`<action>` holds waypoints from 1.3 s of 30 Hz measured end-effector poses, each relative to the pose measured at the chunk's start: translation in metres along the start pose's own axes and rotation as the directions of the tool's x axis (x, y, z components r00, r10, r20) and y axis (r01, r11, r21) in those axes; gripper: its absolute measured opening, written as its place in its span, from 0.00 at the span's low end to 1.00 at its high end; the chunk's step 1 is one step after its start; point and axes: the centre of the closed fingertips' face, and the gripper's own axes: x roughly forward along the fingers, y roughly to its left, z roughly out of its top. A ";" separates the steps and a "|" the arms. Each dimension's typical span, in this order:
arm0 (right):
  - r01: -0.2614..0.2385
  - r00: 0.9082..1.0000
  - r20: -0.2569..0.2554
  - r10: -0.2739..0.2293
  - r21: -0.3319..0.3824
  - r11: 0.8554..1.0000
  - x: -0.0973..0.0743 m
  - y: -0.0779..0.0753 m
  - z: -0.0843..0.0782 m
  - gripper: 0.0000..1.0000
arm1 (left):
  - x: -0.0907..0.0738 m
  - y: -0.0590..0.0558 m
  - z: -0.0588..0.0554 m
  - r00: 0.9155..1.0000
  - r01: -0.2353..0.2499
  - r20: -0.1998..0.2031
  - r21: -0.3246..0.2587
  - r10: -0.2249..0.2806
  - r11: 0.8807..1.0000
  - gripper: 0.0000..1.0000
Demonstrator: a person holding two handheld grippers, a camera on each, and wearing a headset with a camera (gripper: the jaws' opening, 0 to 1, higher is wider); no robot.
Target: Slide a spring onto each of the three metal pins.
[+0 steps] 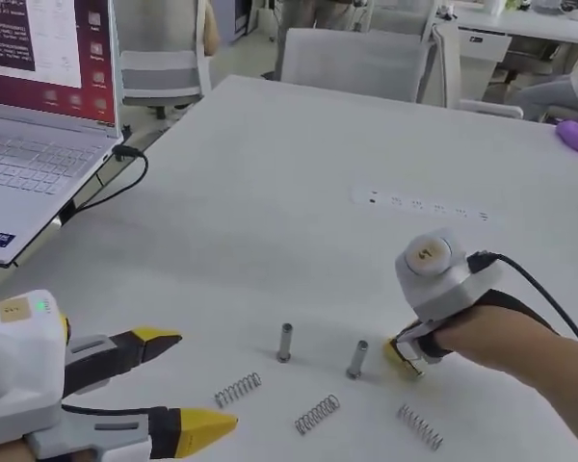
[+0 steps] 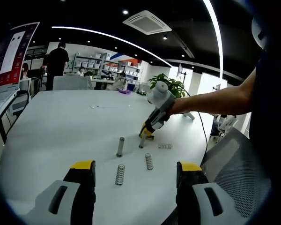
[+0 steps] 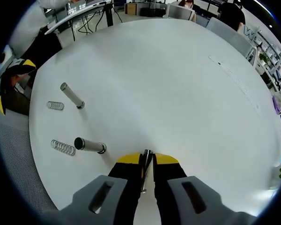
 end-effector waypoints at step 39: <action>0.006 0.999 0.034 -0.008 0.062 0.998 -0.015 -0.004 -0.004 0.05 | 0.005 -0.006 0.005 1.000 0.008 0.006 0.006 -0.008 1.000 0.65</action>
